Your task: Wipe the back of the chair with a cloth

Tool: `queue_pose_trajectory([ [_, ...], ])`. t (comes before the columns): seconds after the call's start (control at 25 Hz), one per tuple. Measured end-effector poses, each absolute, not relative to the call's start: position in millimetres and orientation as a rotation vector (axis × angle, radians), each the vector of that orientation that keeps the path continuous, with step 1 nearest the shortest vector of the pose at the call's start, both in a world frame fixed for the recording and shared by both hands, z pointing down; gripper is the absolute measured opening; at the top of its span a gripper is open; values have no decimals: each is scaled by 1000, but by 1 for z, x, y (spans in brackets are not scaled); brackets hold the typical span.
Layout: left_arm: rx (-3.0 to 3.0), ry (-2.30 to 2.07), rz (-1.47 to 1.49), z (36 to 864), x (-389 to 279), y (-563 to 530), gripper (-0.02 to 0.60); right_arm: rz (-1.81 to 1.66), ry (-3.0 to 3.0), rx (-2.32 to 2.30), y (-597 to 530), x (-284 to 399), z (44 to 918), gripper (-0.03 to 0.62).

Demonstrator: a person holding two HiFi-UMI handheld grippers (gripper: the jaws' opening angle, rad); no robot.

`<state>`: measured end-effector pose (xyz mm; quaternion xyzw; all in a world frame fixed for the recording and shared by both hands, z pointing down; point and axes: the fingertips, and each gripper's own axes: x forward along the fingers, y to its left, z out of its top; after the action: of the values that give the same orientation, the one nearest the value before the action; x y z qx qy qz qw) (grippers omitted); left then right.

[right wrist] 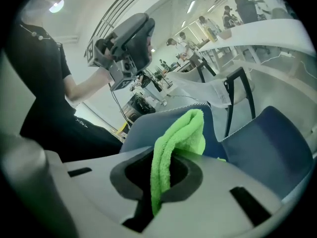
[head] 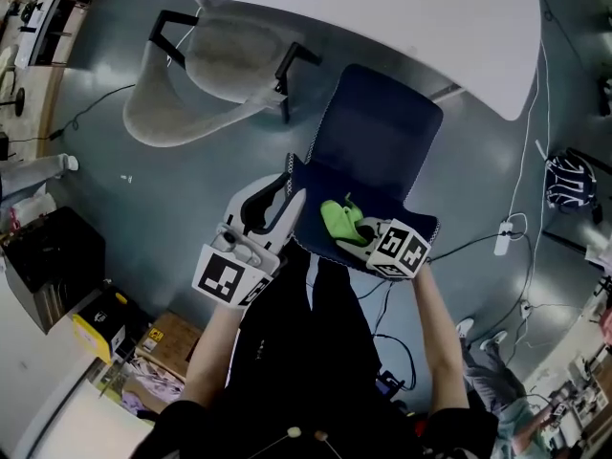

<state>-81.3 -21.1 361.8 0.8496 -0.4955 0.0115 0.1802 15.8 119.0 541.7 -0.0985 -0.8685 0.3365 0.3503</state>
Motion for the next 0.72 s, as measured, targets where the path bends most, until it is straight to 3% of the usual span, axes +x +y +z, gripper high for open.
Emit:
queue_pose_trajectory([
  [0.72, 2422, -1360, 41, 359, -62, -21, 97, 826, -2413, -215, 115, 33, 474, 18],
])
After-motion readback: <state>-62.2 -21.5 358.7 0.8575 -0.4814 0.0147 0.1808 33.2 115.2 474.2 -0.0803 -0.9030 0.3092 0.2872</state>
